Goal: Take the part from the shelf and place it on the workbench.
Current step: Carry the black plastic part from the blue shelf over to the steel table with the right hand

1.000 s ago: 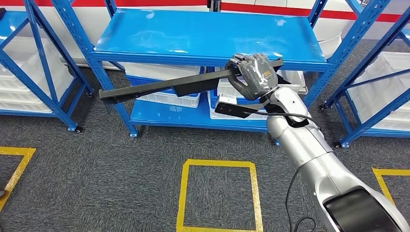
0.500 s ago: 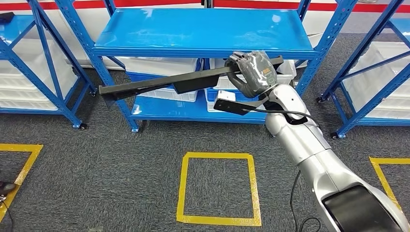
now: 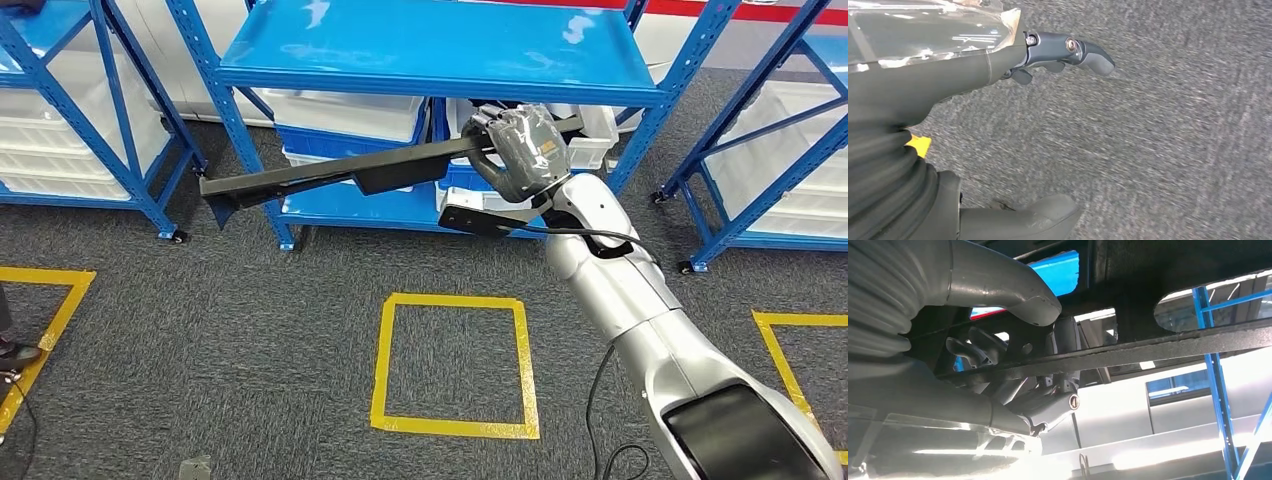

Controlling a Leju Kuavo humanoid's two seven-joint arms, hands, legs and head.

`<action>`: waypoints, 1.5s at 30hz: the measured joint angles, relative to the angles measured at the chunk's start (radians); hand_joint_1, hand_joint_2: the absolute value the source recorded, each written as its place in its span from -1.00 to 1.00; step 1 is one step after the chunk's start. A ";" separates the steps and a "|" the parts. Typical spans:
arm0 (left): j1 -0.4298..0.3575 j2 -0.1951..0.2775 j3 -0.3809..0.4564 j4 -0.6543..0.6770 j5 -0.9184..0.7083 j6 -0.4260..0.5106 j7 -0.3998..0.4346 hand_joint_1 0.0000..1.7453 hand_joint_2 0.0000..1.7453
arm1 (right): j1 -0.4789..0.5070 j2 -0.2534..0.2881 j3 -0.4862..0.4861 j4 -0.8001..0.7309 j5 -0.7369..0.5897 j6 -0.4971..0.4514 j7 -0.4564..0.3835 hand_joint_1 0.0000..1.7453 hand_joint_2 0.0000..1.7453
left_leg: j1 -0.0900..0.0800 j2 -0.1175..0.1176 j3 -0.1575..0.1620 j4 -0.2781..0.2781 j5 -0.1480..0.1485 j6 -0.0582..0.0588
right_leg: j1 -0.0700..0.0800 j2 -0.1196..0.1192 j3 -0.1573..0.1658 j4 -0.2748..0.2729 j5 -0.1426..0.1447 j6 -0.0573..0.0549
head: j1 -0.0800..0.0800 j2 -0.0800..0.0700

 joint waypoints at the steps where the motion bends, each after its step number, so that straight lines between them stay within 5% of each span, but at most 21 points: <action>1: 0.000 0.000 0.000 0.000 0.001 0.000 0.000 -1.00 1.00 | -0.001 0.001 -0.001 0.000 0.001 0.000 0.000 1.00 1.00 | -0.001 0.000 -0.014 0.001 0.013 -0.004 | 0.000 0.000 0.053 -0.073 0.009 0.000 | 0.000 0.000; 4: 0.000 0.000 0.000 0.000 0.004 0.000 -0.002 -1.00 1.00 | -0.004 0.005 -0.005 0.001 0.003 -0.002 0.000 1.00 1.00 | -0.004 -0.001 -0.036 -0.002 0.051 -0.019 | 0.007 0.004 0.150 -0.243 -0.018 -0.024 | -0.004 0.000; 6: 0.002 0.002 0.000 0.000 0.004 0.000 -0.003 -1.00 1.00 | -0.003 0.008 -0.006 0.003 0.003 -0.003 0.000 1.00 1.00 | -0.003 -0.002 -0.048 0.001 0.066 -0.027 | 0.002 0.004 0.133 -0.241 -0.009 -0.033 | -0.005 0.000; 8: 0.004 0.002 0.000 0.000 0.005 0.000 -0.003 -1.00 1.00 | 0.000 0.010 -0.005 0.006 0.004 -0.004 0.000 1.00 1.00 | 0.001 -0.003 -0.074 0.031 0.016 -0.037 | -0.004 0.001 0.107 -0.227 0.010 -0.047 | -0.009 0.000; 11: 0.006 0.001 0.000 0.000 0.005 0.001 -0.003 -1.00 1.00 | -0.001 0.013 -0.006 0.007 0.005 -0.004 0.000 1.00 1.00 | 0.006 -0.002 -0.108 0.179 -0.132 -0.049 | -0.001 -0.001 0.059 -0.212 0.048 -0.062 | -0.012 0.000; 12: 0.006 0.001 0.000 0.000 0.006 0.001 -0.003 -1.00 1.00 | -0.001 0.014 -0.006 0.007 0.006 -0.004 0.000 1.00 1.00 | 0.006 -0.002 -0.111 0.236 -0.148 -0.050 | 0.000 -0.001 0.038 -0.206 0.060 -0.063 | -0.012 0.000; 14: 0.005 0.001 0.000 0.000 0.006 0.001 -0.003 -1.00 1.00 | -0.001 0.016 -0.006 0.007 0.006 -0.004 0.000 1.00 1.00 | 0.007 -0.002 -0.083 0.281 -0.112 -0.049 | 0.001 -0.001 -0.006 -0.190 0.080 -0.061 | -0.013 0.000; 15: 0.004 0.000 0.000 0.000 0.006 0.001 -0.003 -1.00 1.00 | -0.002 0.016 -0.007 0.006 0.006 -0.004 0.000 1.00 1.00 | 0.009 -0.002 -0.051 0.258 -0.095 -0.050 | 0.001 -0.001 -0.027 -0.182 0.090 -0.058 | -0.013 0.000; 18: -0.002 -0.002 0.000 -0.001 0.006 0.001 -0.004 -1.00 1.00 | -0.006 0.018 -0.015 0.002 0.007 -0.004 0.001 1.00 1.00 | 0.008 -0.013 0.051 0.124 -0.133 -0.046 | 0.003 -0.001 -0.063 -0.172 0.116 -0.042 | -0.010 0.000; 21: -0.003 -0.004 0.000 -0.001 0.005 0.000 -0.005 -1.00 1.00 | -0.014 0.019 -0.021 0.000 0.008 -0.004 0.003 1.00 1.00 | -0.002 -0.021 0.060 0.085 -0.123 -0.018 | 0.006 0.000 -0.066 -0.179 0.139 -0.024 | -0.007 0.000; 23: -0.004 -0.004 0.000 -0.001 0.005 0.000 -0.005 -1.00 1.00 | -0.011 0.015 -0.022 0.001 0.010 -0.004 0.004 1.00 1.00 | -0.003 -0.015 0.040 0.075 -0.093 0.000 | 0.005 0.002 -0.082 -0.160 0.111 -0.023 | -0.005 0.000; 27: -0.005 -0.003 0.000 -0.002 0.004 0.000 -0.006 -1.00 1.00 | -0.004 0.009 -0.027 0.000 0.012 -0.003 0.008 1.00 1.00 | -0.006 -0.009 -0.031 0.066 -0.027 0.017 | 0.006 0.003 -0.123 0.040 -0.063 -0.045 | 0.001 0.000; 30: -0.005 -0.004 0.000 -0.002 0.003 -0.001 -0.008 -1.00 1.00 | 0.004 0.008 -0.029 -0.004 0.014 -0.001 0.009 1.00 1.00 | -0.011 -0.006 -0.090 0.066 0.022 0.016 | 0.017 0.003 -0.057 0.091 -0.035 -0.031 | 0.001 0.000; 31: -0.005 -0.005 0.000 -0.002 0.003 -0.001 -0.009 -1.00 1.00 | 0.004 0.009 -0.031 -0.008 0.014 0.000 0.010 1.00 1.00 | -0.011 -0.005 -0.108 0.067 0.040 0.015 | 0.024 0.003 -0.002 0.050 -0.021 -0.034 | 0.001 0.000; 34: -0.005 -0.010 0.000 -0.002 0.005 -0.001 -0.010 -1.00 1.00 | -0.013 0.017 -0.041 -0.031 0.016 0.005 0.011 1.00 1.00 | -0.013 -0.002 -0.133 0.058 0.090 0.004 | 0.048 0.000 0.160 -0.164 -0.076 -0.070 | 0.000 0.000; 37: -0.002 -0.011 0.000 -0.002 0.006 -0.002 -0.014 -1.00 1.00 | -0.026 0.026 -0.046 -0.036 0.016 0.016 0.013 1.00 1.00 | -0.011 0.001 -0.132 0.015 0.134 -0.013 | 0.042 -0.003 0.158 -0.221 -0.059 -0.078 | 0.001 0.000; 39: 0.003 -0.010 0.000 -0.002 0.006 -0.001 -0.015 -1.00 1.00 | -0.026 0.031 -0.046 -0.035 0.019 0.022 0.014 1.00 1.00 | -0.006 -0.004 -0.148 0.044 0.063 -0.028 | 0.027 -0.008 0.131 -0.225 -0.020 -0.089 | -0.001 0.000; 41: 0.007 -0.008 0.000 -0.002 0.006 0.000 -0.015 -1.00 1.00 | -0.026 0.037 -0.047 -0.035 0.021 0.022 0.015 1.00 1.00 | 0.004 -0.006 -0.171 0.162 -0.069 -0.046 | 0.021 -0.010 0.097 -0.225 0.016 -0.098 | -0.005 0.000; 42: 0.008 -0.007 0.000 -0.002 0.006 0.000 -0.015 -1.00 1.00 | -0.025 0.039 -0.048 -0.034 0.023 0.022 0.015 1.00 1.00 | 0.009 -0.006 -0.177 0.236 -0.106 -0.055 | 0.018 -0.011 0.078 -0.224 0.034 -0.096 | -0.006 0.000; 43: 0.007 -0.006 0.000 -0.002 0.006 0.000 -0.015 -1.00 1.00 | -0.024 0.040 -0.048 -0.034 0.024 0.022 0.015 1.00 1.00 | 0.015 -0.005 -0.176 0.300 -0.111 -0.064 | 0.015 -0.012 0.058 -0.223 0.051 -0.092 | -0.006 0.000; 45: 0.007 -0.003 0.000 -0.003 0.006 0.000 -0.015 -1.00 1.00 | -0.022 0.041 -0.049 -0.033 0.026 0.021 0.015 1.00 1.00 | 0.029 -0.005 -0.138 0.351 -0.064 -0.080 | 0.007 -0.014 0.018 -0.219 0.081 -0.079 | -0.006 0.000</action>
